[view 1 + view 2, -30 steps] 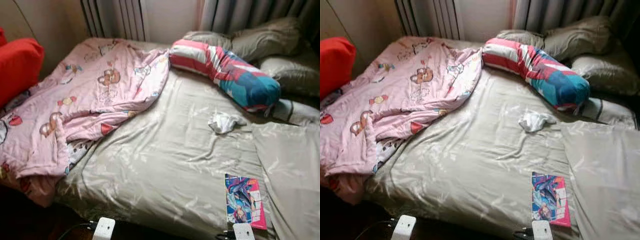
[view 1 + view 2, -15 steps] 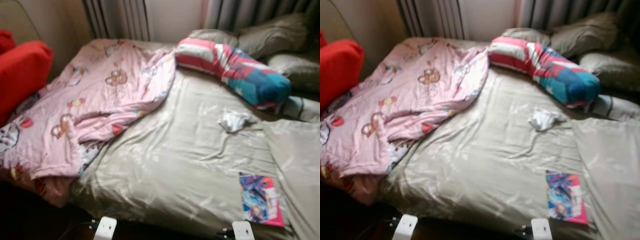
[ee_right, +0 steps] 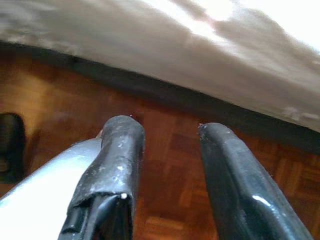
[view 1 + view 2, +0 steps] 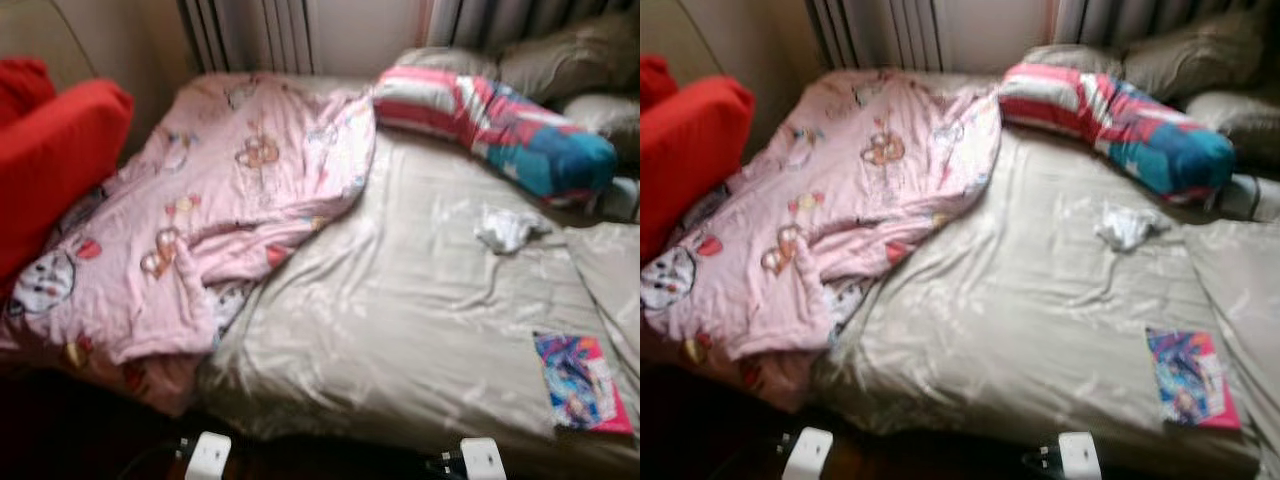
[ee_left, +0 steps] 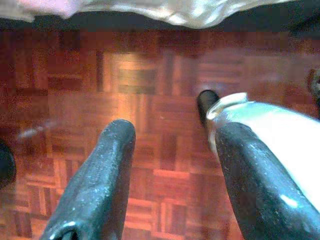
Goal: Clean up the room
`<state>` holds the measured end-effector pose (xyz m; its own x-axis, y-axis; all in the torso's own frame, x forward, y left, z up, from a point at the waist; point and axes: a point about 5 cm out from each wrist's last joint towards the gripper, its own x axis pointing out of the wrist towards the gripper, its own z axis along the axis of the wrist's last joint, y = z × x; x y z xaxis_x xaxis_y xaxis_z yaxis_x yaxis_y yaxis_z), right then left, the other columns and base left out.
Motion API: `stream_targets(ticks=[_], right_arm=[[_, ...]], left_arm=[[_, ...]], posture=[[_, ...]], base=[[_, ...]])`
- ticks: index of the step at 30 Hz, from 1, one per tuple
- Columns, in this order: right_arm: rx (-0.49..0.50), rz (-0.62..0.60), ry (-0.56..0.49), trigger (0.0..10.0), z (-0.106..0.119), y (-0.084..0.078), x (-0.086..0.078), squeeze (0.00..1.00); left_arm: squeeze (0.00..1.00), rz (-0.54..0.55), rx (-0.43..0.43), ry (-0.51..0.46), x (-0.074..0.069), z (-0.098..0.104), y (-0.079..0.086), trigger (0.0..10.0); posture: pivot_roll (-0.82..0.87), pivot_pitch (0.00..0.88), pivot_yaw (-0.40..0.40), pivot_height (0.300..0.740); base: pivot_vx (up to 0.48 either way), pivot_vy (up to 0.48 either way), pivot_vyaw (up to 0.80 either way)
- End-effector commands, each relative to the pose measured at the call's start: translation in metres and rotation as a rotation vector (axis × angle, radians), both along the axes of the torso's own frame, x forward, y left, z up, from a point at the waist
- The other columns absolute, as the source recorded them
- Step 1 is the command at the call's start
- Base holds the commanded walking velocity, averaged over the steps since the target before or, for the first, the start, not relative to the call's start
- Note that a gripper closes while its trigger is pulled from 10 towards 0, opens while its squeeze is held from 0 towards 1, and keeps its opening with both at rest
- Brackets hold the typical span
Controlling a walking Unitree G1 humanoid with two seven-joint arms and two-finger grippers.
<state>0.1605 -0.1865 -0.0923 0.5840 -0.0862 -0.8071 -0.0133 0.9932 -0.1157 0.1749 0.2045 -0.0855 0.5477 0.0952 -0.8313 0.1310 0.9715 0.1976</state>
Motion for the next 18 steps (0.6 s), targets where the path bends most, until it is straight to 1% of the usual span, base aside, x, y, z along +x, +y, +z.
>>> stream_targets(ticks=[1,18], right_arm=[[-0.005,-0.011,0.028,10.0,-0.0034,-0.0038,-0.0091,0.00],[-0.009,-0.012,0.032,10.0,-0.0037,-0.0067,-0.0112,0.00]], left_arm=[[0.00,0.004,-0.009,0.024,-0.0055,-0.0031,-0.0021,10.0],[0.00,0.010,-0.011,0.020,-0.0052,-0.0029,-0.0023,10.0]], posture=[[-0.05,0.158,0.040,0.740],[-0.04,0.162,0.040,0.740]], base=[[0.000,0.472,0.00],[0.000,0.474,0.00]])
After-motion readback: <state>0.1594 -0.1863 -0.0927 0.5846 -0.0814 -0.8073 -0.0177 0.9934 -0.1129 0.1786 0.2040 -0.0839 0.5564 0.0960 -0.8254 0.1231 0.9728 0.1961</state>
